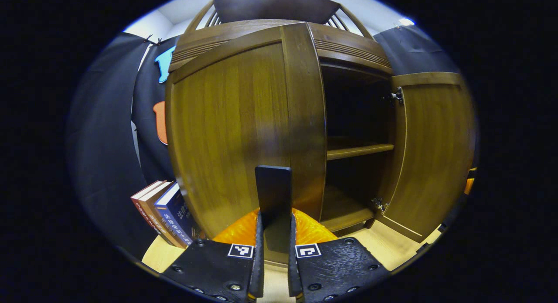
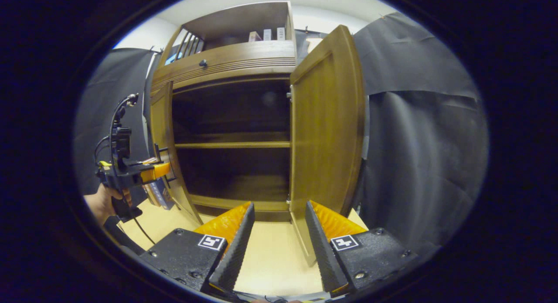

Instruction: Open the right door of the double-door shoe cabinet with the right hand, and open the left door with the left hand.

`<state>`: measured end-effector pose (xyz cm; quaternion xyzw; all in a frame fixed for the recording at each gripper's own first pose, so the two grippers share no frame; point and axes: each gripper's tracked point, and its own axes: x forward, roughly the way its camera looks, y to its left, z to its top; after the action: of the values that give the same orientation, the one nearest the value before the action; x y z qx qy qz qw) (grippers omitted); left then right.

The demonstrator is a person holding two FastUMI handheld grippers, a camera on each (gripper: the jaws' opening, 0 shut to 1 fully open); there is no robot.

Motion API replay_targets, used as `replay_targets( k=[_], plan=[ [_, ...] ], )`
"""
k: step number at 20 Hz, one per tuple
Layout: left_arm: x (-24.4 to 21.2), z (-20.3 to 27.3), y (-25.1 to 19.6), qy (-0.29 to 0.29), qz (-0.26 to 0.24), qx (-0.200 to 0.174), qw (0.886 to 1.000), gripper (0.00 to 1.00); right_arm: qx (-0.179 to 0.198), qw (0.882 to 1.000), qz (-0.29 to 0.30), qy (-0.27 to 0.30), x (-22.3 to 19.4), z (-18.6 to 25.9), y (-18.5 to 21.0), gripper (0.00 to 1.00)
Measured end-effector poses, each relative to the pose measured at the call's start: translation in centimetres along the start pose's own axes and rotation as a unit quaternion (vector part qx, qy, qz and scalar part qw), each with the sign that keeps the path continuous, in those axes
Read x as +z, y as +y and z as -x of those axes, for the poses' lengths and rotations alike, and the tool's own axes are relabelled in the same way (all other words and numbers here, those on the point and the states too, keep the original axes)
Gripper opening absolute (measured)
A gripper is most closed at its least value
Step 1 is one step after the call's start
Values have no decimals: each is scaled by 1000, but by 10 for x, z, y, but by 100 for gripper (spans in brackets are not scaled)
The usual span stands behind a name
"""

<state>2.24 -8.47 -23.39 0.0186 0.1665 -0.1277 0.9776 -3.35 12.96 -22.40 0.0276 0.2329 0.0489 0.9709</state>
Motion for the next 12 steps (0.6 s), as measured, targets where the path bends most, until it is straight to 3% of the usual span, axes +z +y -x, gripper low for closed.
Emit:
replay_targets(
  k=[12],
  plan=[
    [-17,70,64,0,-10,92,996,19,59,998,22,1,3,-28,40,76]
  ],
)
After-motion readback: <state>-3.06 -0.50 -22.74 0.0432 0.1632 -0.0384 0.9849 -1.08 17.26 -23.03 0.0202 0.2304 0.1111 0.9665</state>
